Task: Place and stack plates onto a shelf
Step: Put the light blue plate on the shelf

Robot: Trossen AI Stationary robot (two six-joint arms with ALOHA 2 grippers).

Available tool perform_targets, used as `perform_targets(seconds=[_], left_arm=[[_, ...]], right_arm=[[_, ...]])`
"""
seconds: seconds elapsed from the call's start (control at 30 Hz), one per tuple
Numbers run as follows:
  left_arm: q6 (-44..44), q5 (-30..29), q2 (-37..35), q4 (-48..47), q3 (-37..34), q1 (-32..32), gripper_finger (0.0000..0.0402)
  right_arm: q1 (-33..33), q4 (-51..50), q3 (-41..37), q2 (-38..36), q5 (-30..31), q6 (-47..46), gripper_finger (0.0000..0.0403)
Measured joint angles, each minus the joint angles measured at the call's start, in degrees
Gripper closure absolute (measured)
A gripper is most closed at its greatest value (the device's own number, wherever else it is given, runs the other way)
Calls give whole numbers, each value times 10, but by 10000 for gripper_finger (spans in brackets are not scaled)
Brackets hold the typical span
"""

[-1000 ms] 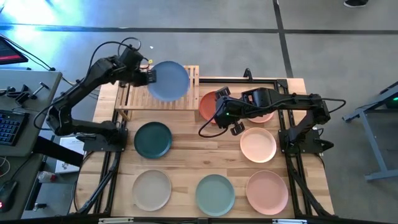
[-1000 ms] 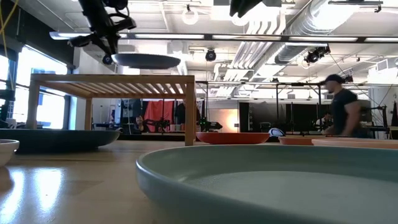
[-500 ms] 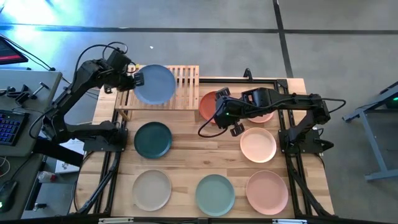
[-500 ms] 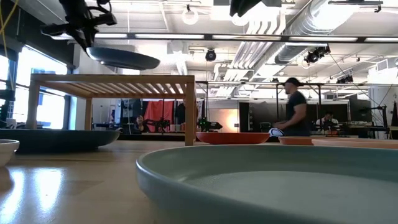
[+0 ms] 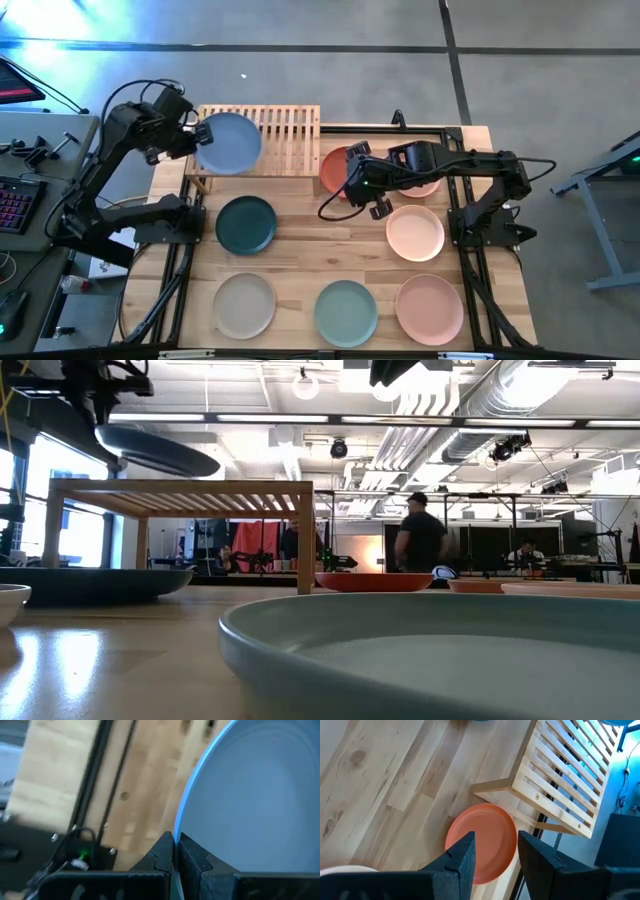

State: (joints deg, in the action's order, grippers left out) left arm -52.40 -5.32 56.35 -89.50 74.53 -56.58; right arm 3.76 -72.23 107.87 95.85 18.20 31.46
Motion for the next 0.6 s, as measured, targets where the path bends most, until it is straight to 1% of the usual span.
perform_targets(seconds=[0.17, 0.47, 0.6], left_arm=[[-23, -7, 3, -3, -10, -9, 397], [-73, -36, 13, -2, -11, -12, 397], [-75, -45, 19, -2, -11, -12, 397]], right_arm=[[0, 0, 0, 0, 0, 0, 279], [0, 0, 0, 0, 0, 0, 279], [0, 0, 0, 0, 0, 0, 279]])
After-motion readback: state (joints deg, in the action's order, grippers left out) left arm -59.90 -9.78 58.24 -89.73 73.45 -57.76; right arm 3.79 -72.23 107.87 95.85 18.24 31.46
